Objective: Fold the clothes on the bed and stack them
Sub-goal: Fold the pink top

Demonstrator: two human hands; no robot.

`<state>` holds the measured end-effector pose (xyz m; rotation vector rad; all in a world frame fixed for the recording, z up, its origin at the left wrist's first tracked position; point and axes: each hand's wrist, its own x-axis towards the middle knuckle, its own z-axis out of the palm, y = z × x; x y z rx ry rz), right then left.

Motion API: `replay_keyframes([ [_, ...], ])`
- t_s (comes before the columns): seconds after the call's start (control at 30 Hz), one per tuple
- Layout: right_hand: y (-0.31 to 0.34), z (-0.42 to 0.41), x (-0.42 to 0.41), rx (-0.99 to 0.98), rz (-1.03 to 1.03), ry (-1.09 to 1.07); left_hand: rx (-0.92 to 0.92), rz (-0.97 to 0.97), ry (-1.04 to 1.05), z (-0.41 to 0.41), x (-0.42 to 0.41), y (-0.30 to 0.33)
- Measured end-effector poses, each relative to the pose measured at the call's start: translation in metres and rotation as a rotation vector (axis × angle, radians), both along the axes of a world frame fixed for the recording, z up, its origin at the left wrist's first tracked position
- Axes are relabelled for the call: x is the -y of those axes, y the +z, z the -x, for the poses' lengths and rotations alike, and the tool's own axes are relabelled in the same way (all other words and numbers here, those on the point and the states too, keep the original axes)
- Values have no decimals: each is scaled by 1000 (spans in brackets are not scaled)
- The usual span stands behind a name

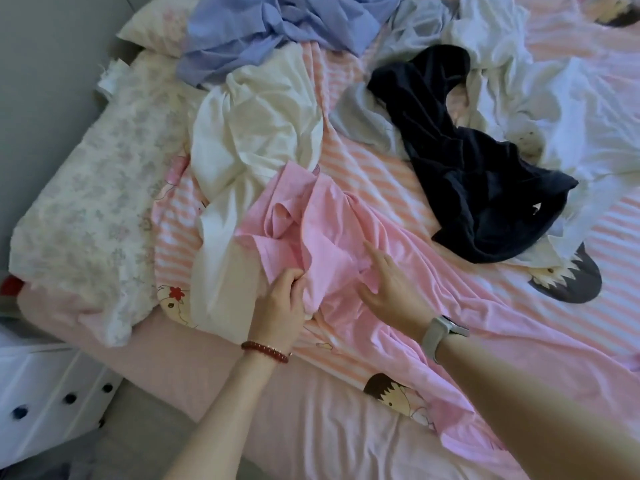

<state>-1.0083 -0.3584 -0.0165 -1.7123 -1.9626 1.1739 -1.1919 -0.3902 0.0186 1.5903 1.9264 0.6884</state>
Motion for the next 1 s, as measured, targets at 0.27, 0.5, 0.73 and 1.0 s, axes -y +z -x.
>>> replay_keyframes([
  [0.27, -22, -3, 104, 136, 207, 317, -89, 336, 210, 36, 101, -16],
  [0.5, -18, -36, 138, 146, -129, -238, -219, 26, -229, -11, 89, -27],
  [0.73, -30, -115, 147, 422, -97, -475, -506, 43, -762, -129, 23, -47],
  [1.0, -32, -191, 95, 756, -174, -446, -535, -149, -912, -170, -37, -68],
])
